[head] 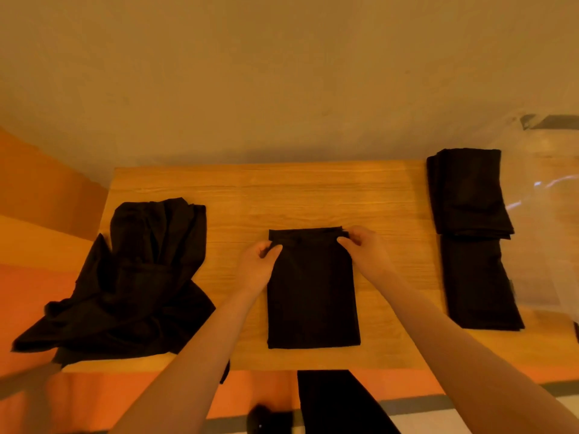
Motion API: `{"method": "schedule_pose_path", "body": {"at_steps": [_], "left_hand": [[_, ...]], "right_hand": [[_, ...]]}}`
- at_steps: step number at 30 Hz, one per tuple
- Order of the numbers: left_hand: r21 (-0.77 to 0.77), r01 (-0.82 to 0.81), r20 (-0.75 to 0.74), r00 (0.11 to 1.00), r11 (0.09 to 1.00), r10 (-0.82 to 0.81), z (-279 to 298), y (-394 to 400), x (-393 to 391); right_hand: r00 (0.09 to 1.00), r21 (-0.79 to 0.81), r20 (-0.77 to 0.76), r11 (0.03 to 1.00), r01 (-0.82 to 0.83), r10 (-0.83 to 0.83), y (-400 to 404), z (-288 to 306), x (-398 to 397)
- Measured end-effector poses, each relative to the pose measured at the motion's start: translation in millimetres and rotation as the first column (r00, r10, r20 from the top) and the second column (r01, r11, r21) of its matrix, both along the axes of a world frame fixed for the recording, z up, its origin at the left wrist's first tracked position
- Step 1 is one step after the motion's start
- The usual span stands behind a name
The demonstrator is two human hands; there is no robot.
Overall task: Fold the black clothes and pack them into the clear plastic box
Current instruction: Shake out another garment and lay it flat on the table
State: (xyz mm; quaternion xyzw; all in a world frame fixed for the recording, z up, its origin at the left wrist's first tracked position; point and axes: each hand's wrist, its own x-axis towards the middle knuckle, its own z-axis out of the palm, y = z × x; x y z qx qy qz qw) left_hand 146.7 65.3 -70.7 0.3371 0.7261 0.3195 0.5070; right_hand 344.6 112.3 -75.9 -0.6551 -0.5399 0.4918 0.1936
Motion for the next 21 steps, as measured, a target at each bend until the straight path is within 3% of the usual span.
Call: {"method": "schedule_pose_path", "body": {"at_steps": [3,6,10,15,21], "left_hand": [[0.024,-0.041,-0.130,0.991,0.999,0.044,-10,8,3],[0.077,-0.081,-0.208,0.974,0.994,0.095,-15,9,6],[0.202,-0.010,-0.240,0.969,0.979,0.059,-20,7,7],[0.160,-0.049,-0.312,0.945,0.986,0.098,-29,17,5],[0.197,0.073,-0.435,0.900,0.978,0.021,-21,24,8]], "right_hand": [[0.992,0.090,0.126,0.996,-0.014,0.003,0,-15,-2],[0.993,0.110,0.119,0.994,0.010,-0.023,-1,-19,-4],[0.988,0.163,0.150,0.985,-0.049,0.025,2,-19,-4],[0.980,0.180,0.197,0.983,-0.033,-0.003,6,-21,-7],[0.965,0.338,0.252,0.941,-0.013,-0.077,-1,-22,-8]]}}
